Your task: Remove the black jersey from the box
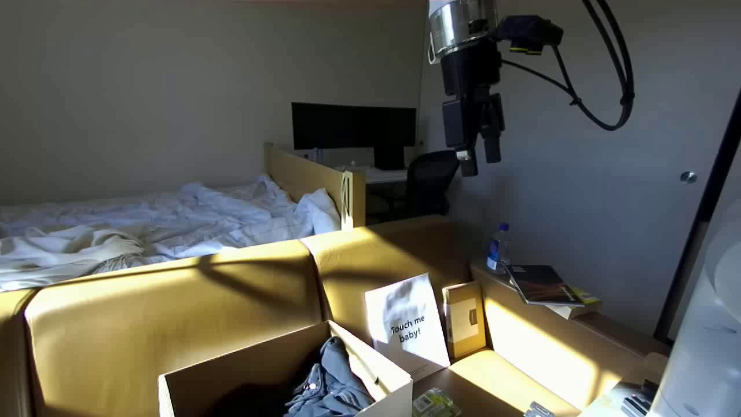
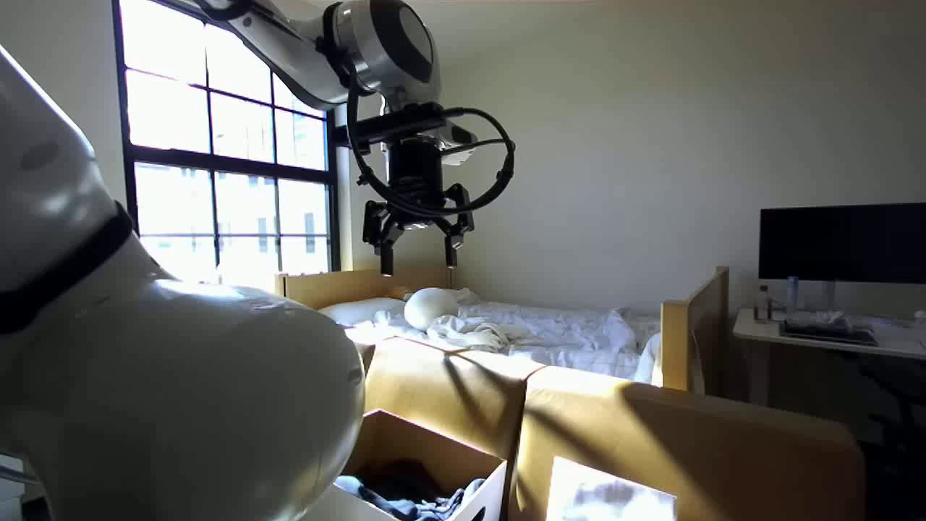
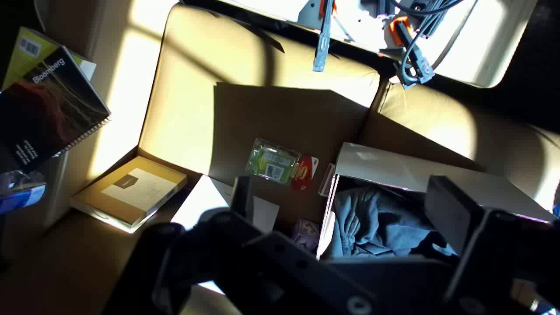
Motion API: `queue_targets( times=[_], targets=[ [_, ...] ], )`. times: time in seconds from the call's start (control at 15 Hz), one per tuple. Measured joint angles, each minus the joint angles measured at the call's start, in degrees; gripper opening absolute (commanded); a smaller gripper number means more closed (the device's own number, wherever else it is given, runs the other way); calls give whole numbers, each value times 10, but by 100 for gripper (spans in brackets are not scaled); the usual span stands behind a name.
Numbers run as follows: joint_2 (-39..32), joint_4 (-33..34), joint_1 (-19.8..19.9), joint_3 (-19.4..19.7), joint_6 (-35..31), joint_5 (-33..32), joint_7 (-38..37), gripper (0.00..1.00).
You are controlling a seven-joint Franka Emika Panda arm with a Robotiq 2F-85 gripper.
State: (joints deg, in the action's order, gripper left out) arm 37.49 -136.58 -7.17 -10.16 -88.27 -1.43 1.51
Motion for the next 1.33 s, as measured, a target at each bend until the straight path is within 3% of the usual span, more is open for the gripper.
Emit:
queue_targets(
  times=[0.87, 1.13, 1.33],
  targets=[
    [0, 5, -2, -6, -10, -4, 0, 100],
    [-36, 53, -37, -91, -66, -5, -57, 100],
    [-108, 90, -73, -162, -101, 6, -99, 100]
  ],
)
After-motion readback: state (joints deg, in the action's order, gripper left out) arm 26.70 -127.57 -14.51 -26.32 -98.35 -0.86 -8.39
